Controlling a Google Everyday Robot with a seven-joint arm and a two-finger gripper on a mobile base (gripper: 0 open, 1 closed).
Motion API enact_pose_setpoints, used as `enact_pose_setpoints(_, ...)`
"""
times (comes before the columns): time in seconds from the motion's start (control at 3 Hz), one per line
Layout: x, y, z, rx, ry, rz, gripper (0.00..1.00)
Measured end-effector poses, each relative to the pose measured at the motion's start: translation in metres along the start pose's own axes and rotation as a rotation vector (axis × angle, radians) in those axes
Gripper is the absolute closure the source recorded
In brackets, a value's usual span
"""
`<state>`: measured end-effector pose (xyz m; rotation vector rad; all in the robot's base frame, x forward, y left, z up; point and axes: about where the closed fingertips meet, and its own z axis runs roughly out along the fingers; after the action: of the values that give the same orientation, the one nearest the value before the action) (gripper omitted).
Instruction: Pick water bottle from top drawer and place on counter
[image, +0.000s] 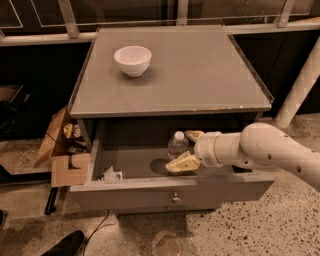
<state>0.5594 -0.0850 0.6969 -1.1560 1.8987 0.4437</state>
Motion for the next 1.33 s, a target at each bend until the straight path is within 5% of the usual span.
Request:
enact_pose_setpoints(1.0, 0.0, 0.0, 0.0, 0.0, 0.0, 0.0, 0.94)
enact_pose_setpoints(1.33, -0.016, 0.004, -0.007, -0.041, 0.003, 0.009, 1.0)
